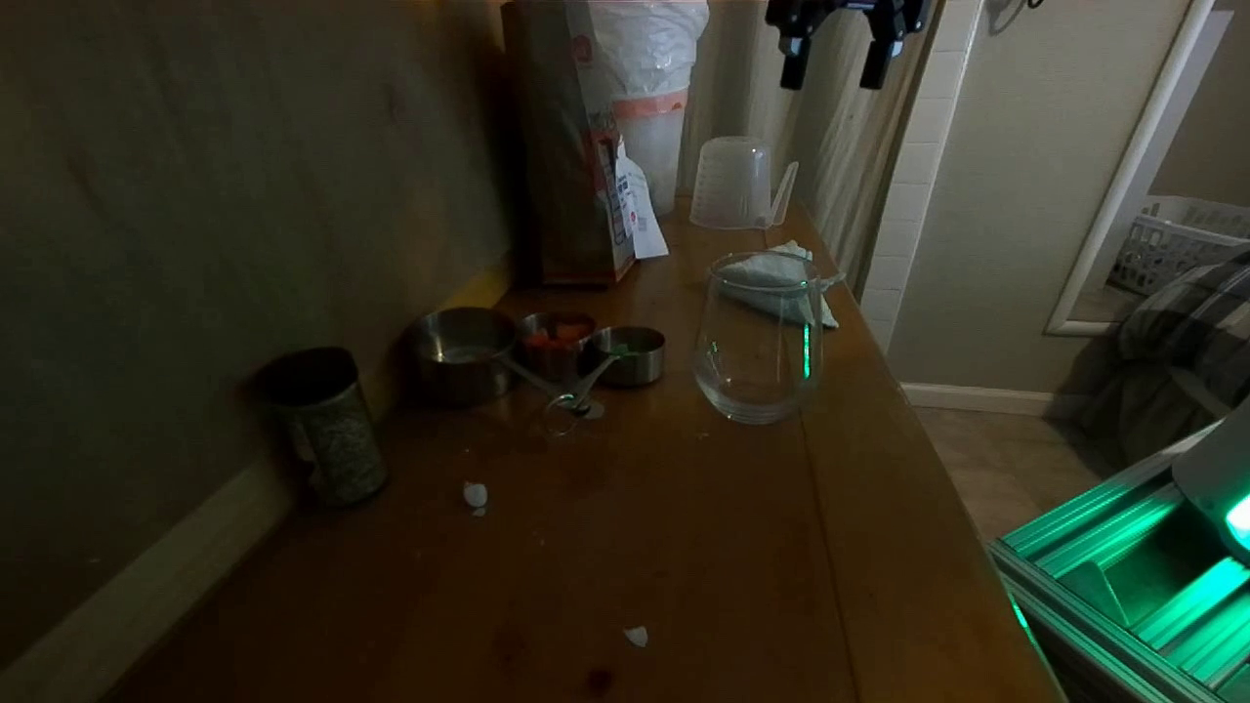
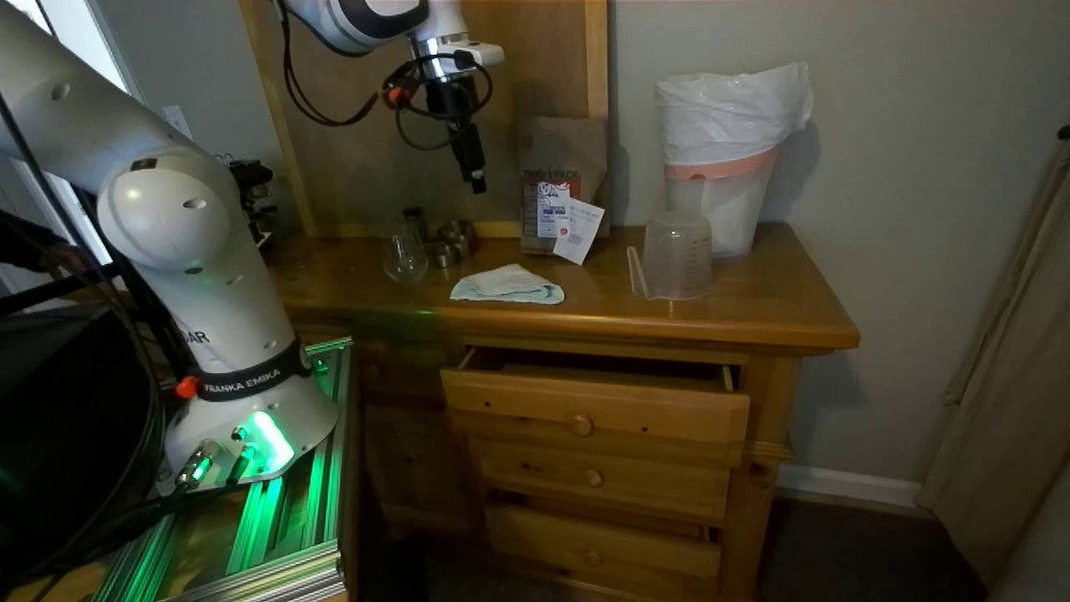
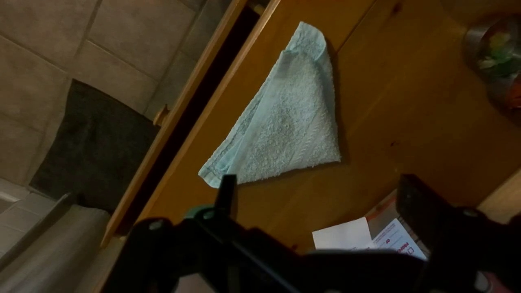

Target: Fold the towel on the table

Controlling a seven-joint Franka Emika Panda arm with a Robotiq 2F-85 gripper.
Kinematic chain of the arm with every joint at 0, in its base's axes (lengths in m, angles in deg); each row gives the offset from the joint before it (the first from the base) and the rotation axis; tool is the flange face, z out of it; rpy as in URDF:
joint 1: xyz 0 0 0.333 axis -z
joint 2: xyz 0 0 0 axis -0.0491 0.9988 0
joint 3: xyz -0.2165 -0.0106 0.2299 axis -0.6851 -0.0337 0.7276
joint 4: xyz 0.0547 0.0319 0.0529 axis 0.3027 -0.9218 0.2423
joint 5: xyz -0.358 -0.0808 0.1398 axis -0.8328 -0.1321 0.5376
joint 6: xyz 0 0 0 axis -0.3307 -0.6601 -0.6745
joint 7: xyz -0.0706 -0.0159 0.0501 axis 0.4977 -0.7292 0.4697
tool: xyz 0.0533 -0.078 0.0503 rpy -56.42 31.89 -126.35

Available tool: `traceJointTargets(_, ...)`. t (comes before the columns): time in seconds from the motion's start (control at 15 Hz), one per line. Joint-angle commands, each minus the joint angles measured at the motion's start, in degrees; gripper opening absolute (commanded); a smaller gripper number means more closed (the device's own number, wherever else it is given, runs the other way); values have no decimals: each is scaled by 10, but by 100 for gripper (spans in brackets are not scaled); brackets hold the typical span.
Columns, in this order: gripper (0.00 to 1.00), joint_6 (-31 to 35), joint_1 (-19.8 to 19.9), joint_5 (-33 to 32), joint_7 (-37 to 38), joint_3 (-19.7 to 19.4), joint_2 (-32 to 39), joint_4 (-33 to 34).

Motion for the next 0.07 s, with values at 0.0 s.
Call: traceJointTargets(0.0, 100, -2, 12, 8, -7, 11, -1, 1)
